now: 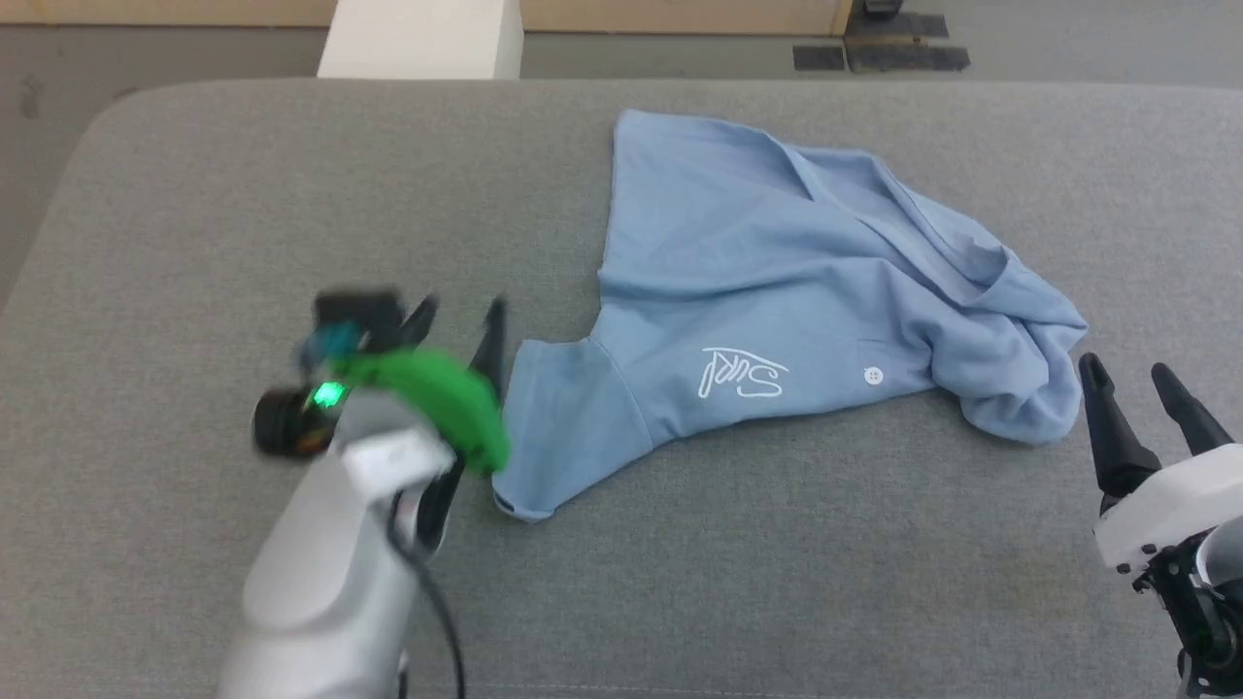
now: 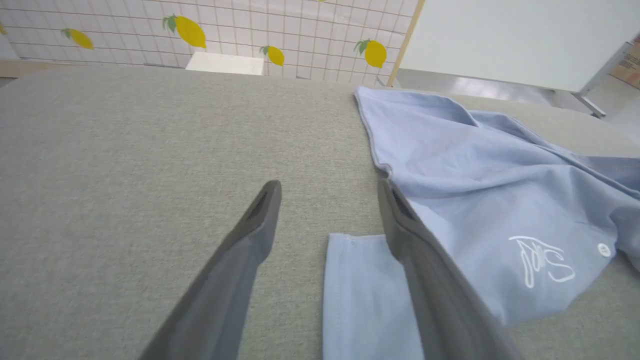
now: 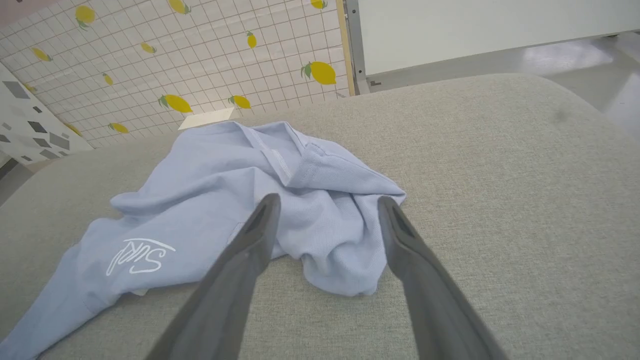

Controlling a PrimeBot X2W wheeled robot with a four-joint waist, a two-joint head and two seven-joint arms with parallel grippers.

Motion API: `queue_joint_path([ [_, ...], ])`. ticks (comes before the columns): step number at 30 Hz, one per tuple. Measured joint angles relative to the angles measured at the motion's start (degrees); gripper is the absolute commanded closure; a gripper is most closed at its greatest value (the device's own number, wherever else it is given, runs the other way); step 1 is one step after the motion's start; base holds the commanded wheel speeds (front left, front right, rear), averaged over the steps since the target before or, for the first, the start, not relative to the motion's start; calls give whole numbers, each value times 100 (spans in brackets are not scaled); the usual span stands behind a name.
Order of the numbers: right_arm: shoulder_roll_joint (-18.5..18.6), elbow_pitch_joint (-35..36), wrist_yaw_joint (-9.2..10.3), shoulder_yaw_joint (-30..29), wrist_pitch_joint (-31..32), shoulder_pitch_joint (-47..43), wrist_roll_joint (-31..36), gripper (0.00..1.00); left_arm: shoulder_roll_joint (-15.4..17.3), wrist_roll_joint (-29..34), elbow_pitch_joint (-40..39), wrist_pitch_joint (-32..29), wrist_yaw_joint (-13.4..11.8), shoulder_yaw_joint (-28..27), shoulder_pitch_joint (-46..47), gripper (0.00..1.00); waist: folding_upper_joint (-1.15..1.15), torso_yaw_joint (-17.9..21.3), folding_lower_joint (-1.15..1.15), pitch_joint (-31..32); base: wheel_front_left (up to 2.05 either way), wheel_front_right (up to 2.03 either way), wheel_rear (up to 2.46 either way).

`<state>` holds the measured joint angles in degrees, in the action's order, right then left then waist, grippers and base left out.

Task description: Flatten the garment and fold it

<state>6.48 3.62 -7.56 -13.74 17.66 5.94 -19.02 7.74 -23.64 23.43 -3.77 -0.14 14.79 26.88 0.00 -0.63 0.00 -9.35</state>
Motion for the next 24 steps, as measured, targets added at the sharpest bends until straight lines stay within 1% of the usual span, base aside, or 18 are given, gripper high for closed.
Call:
queue_joint_path([
  [2, -19, 21, 0, 31, 25, 21, 1, 0, -96, 1, 202, -452, 43, 166, 525, 0, 0, 35, 0, -83, 0, 0, 0],
  [5, -35, 47, 0, 147, 57, 137, 4, 0, -230, 8, 673, -1337, 56, 383, 1304, 0, 0, 108, 0, -231, 0, 0, 0],
  [6, -41, 54, 0, 200, 58, 199, 13, 0, -261, 3, 867, -1678, 38, 431, 1557, 0, 0, 145, 0, -286, 0, 0, 0],
  [9, -56, 55, 0, 341, 58, 336, 35, 0, -330, -82, 1393, -2477, -142, 471, 2106, 0, 0, 289, 0, -421, 0, 0, 0],
  [11, -60, 53, 0, 421, 54, 391, 34, 0, -332, -68, 1682, -2926, -179, 578, 2378, 0, 0, 416, 0, -518, 0, 0, 0],
  [14, -60, 24, 0, 443, 38, 458, 32, 0, -314, 4, 1978, -3457, -170, 776, 2601, 0, 0, 589, 1, -665, 0, 0, 0],
  [21, -57, -118, 0, 443, -107, 472, -13, 0, -207, 323, 2331, -4105, -48, 1246, 2792, 0, 0, 879, 1, -999, 0, 0, 0],
  [22, -57, -127, 0, 444, -115, 472, -13, 0, -200, 350, 2336, -4144, -43, 1281, 2838, 53, 0, 900, 1, -1029, 0, 0, 0],
  [23, -57, -144, 0, 450, -137, 472, -13, 0, -192, 376, 2339, -4155, -34, 1314, 2885, 100, 0, 920, 1, -1062, 0, 0, 0],
  [24, -57, -167, 0, 464, -153, 473, -13, 0, -193, 371, 2352, -4156, -34, 1313, 2900, 100, 0, 935, 1, -1090, 0, 0, 0],
])
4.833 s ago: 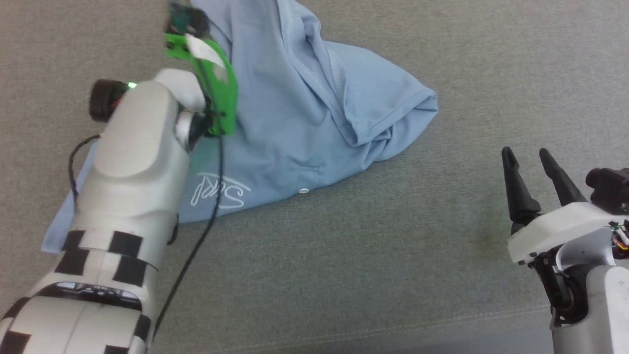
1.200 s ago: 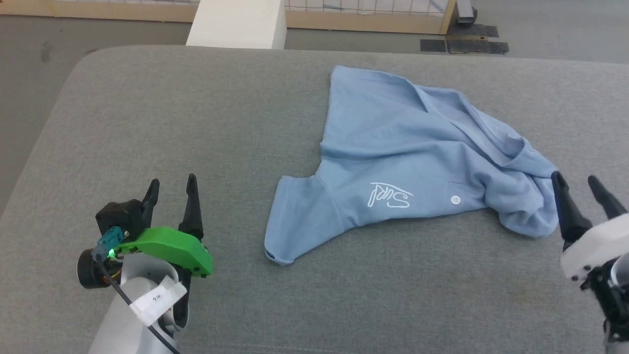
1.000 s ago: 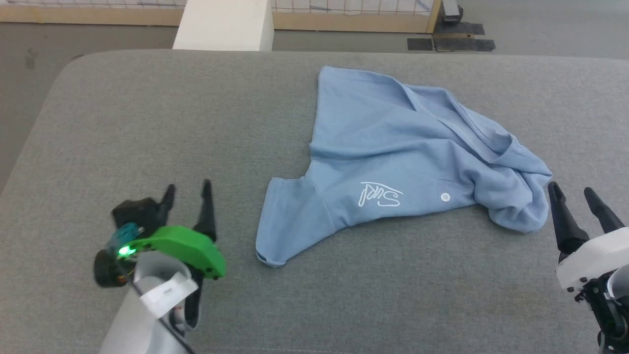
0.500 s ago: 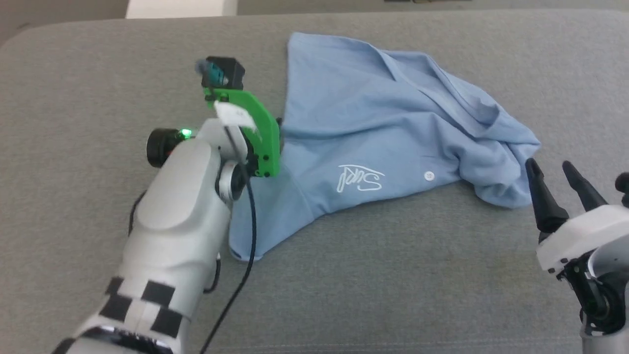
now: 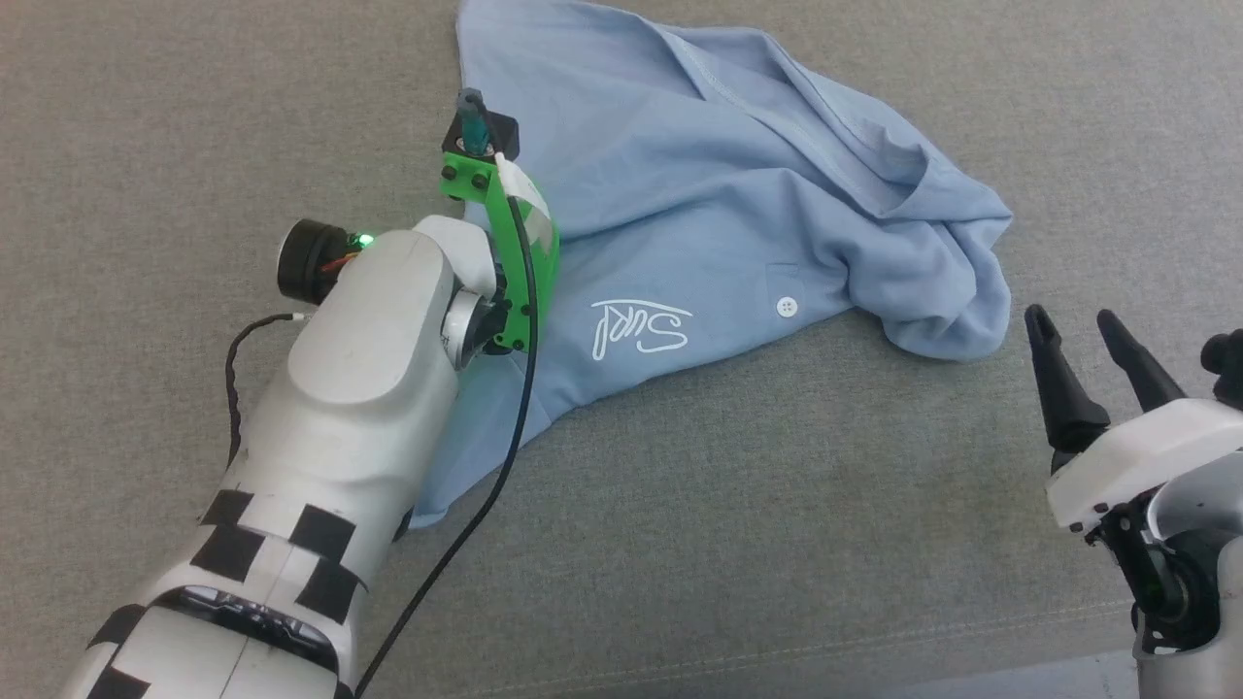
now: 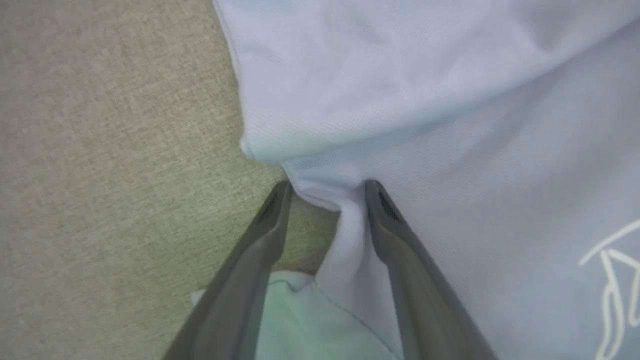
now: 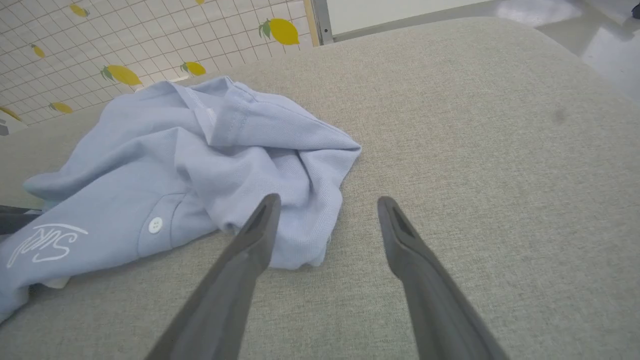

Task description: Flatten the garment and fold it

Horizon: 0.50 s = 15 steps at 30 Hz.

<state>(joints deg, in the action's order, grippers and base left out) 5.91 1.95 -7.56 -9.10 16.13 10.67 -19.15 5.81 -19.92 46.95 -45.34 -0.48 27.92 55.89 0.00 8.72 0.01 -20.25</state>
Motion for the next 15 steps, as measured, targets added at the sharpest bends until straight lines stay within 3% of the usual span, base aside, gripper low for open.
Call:
queue_joint_path([
  [6, 4, -107, 0, 53, -42, 18, 1, 0, -37, -125, -37, 363, -44, -162, 12, 100, 0, -94, 0, 2, 0, 0, 0],
  [11, 38, -131, 0, 114, -45, 23, 2, 0, 165, -445, -205, 1332, -481, -855, 77, 100, 0, -275, 0, 78, 0, 0, 0],
  [15, 58, -129, 0, 167, -9, 37, 14, 0, 602, -664, -259, 1917, -838, -1425, 144, 100, 0, -370, 0, 160, 0, 0, 0],
])
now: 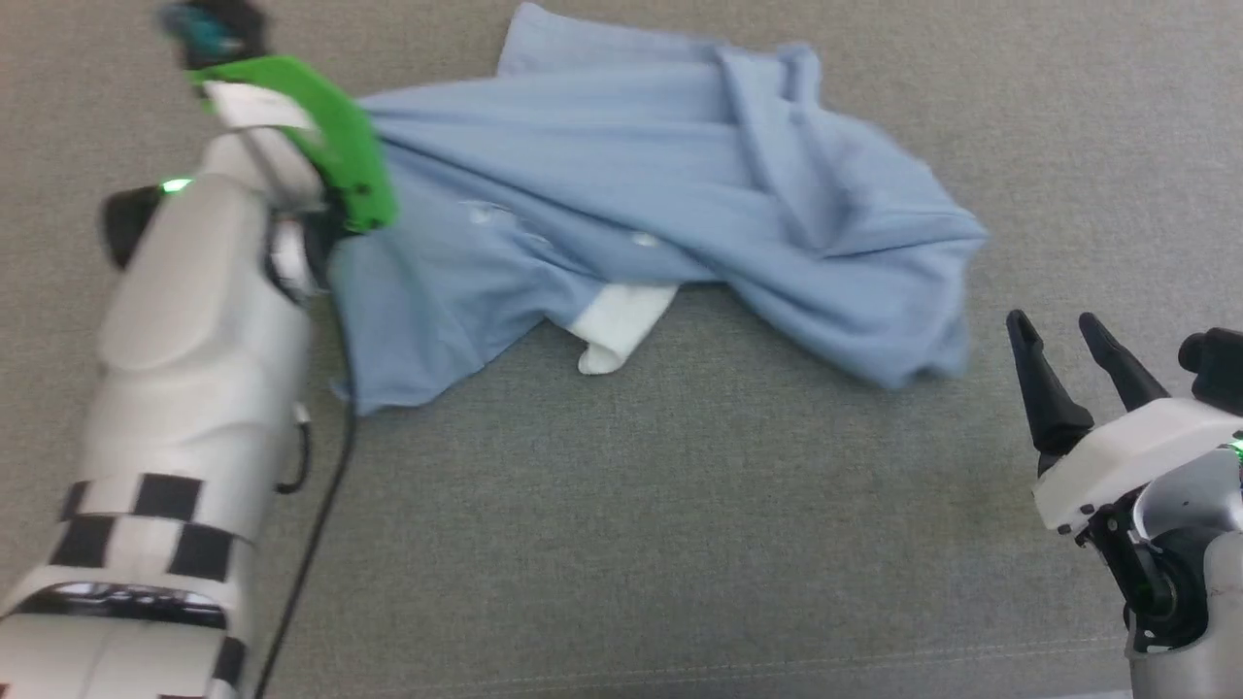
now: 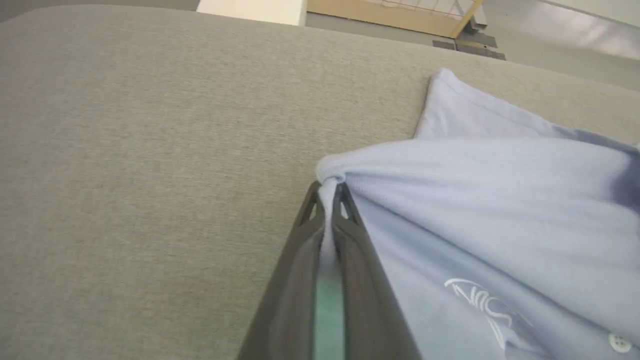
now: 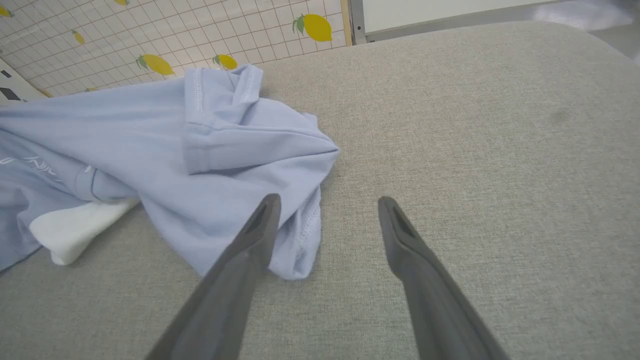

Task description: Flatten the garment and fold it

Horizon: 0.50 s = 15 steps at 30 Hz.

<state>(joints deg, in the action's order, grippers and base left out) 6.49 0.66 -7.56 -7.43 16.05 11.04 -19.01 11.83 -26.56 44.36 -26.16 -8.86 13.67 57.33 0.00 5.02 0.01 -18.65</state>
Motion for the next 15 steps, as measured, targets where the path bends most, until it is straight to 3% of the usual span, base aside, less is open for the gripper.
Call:
queue_joint_path([
  [5, 43, 2, 0, 16, 49, -7, 43, 0, 386, -180, 151, 121, -194, -371, -287, 100, 0, -98, 0, 65, 0, 0, 0],
  [8, 62, 7, 0, -1, 110, -53, 51, 0, 365, -339, 182, 103, -201, -413, -683, 100, 0, -178, 0, 88, 0, 0, 0],
  [9, 62, 10, 0, -13, 118, -57, 53, 0, 315, -425, 166, 118, -174, -463, -782, 34, 0, -209, 0, 92, 0, 0, 0],
  [10, 66, 22, 0, -11, 143, -56, 60, 0, 265, -506, 120, 216, -140, -530, -849, 0, 0, -241, 0, 95, 0, 0, 0],
  [13, 86, 38, 0, 30, 182, -51, 85, 0, 238, -623, -177, 717, 54, -672, -913, 0, 0, -309, 0, 116, 0, 0, 0],
  [15, 108, 41, 0, 65, 223, -44, 92, 0, 308, -647, -516, 1316, 379, -678, -981, 0, 0, -329, 0, 156, 0, 0, 0],
])
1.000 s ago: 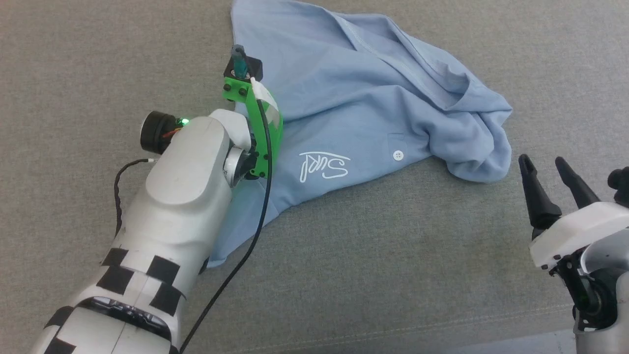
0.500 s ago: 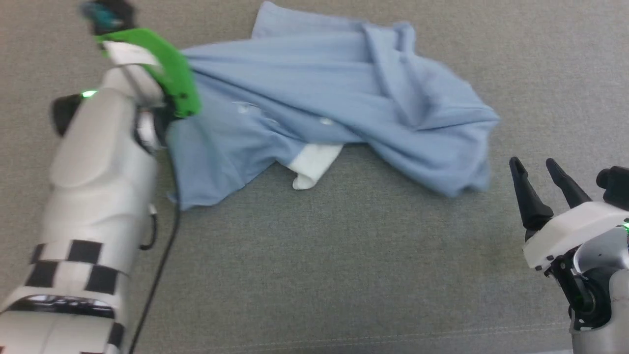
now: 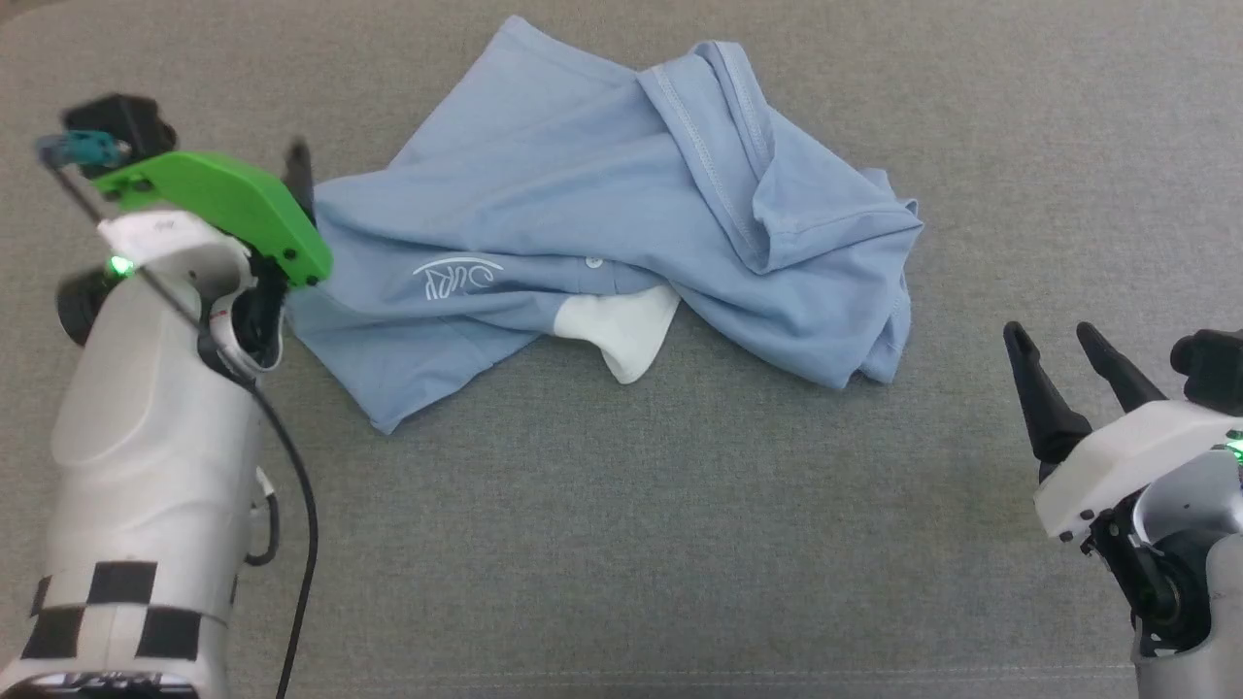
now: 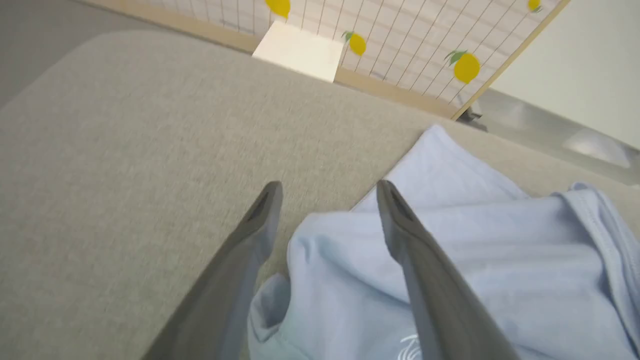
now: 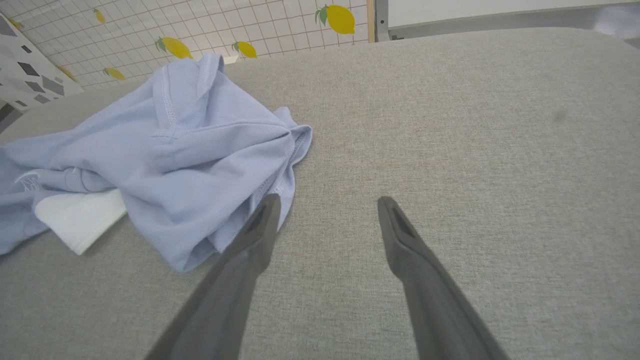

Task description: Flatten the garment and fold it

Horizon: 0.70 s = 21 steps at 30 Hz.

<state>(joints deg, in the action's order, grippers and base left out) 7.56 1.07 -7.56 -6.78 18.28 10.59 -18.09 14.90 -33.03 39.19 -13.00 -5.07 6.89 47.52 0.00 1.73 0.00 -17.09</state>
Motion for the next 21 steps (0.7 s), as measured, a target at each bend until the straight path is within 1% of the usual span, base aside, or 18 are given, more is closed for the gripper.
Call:
queue_joint_path([
  [2, 54, 0, 0, 52, 90, 11, 1, 0, 111, 162, -372, 628, 237, 80, -141, 0, 0, -15, 0, 40, 0, 0, 0],
  [3, 92, 0, 0, 90, 149, 34, 7, 0, 154, 256, -577, 1100, 308, 58, -282, 0, 0, -27, 0, 58, 0, 0, 0],
  [4, 132, -8, 0, 143, 230, 75, 22, 0, 227, 356, -732, 1423, 367, 104, -441, 0, 0, -37, 0, 75, 0, 0, 0],
  [5, 178, -18, 0, 197, 311, 119, 44, 0, 267, 449, -867, 1716, 412, 130, -599, 0, 0, -46, 0, 85, 0, 0, 0],
  [7, 287, -70, 0, 338, 503, 282, 54, 0, 305, 632, -1137, 2297, 398, 143, -1032, 0, 0, -72, 0, 101, 0, 0, 0],
  [8, 371, -121, 0, 430, 626, 383, 92, 0, 289, 666, -1276, 2482, 370, 136, -1251, 0, 0, -87, 0, 106, 0, 0, 0],
  [10, 541, -221, 0, 595, 805, 586, 174, 0, 240, 727, -1511, 2639, 298, 141, -1577, 0, 0, -128, -1, 100, 0, 0, 0],
  [12, 738, -353, 0, 882, 1024, 843, 289, 0, 157, 778, -1730, 2703, 247, 158, -1839, 0, 0, -178, -1, 80, 0, 0, 0],
  [17, 1067, -813, -1, 1737, 1482, 1722, 479, 0, -60, 917, -2130, 2748, 170, 149, -2205, 0, 0, -308, 0, -39, 0, 0, 0],
  [18, 1167, -1022, -1, 2039, 1589, 2052, 542, 0, -103, 940, -2214, 2749, 148, 137, -2246, 0, 0, -373, -1, -88, 0, 0, 0],
  [21, 1211, -1378, -2, 2460, 1706, 2529, 548, 0, -113, 978, -2312, 2755, 148, 115, -2287, 0, 0, -464, 0, -181, 0, 0, 0],
])
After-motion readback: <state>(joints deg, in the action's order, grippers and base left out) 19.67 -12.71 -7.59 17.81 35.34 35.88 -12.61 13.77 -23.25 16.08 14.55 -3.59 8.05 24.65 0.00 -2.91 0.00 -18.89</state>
